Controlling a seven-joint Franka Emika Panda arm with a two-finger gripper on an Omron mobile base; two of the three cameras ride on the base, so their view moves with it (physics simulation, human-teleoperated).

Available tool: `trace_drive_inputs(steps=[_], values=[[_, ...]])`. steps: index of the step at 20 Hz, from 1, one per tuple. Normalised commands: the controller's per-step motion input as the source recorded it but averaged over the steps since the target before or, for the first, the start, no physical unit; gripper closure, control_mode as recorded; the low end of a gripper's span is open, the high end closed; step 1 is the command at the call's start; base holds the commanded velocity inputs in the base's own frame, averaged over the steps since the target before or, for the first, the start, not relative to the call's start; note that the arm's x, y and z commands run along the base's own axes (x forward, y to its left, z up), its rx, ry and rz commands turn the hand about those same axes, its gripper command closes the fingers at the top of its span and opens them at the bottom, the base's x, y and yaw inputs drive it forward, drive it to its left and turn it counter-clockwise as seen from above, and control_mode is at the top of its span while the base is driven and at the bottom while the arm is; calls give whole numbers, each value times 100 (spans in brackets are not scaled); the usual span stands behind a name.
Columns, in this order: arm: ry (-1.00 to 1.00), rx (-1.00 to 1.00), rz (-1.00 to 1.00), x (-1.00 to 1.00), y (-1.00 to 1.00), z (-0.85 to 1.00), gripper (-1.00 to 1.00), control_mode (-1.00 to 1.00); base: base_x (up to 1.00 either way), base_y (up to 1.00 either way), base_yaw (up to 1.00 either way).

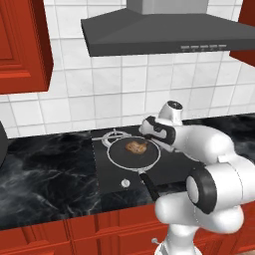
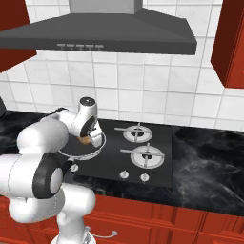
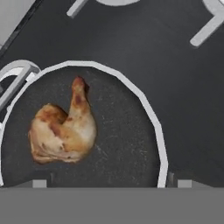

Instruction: Take the chicken drumsticks from the pan and place one on each plate on the dining counter.

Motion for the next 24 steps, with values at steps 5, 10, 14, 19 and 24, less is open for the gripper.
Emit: trace_drive_inputs(steps=[5, 10, 14, 19, 24], values=[[5, 0, -7, 59, 0, -14, -100, -100, 0, 0, 0], [21, 0, -1, 53, -1, -7, -100, -100, 0, 0, 0], [25, 0, 0, 22, 0, -23, -100, -100, 0, 0, 0], [19, 0, 0, 22, 0, -24, -100, -100, 0, 0, 0], [4, 0, 0, 19, 0, -22, -100, -100, 0, 0, 0]])
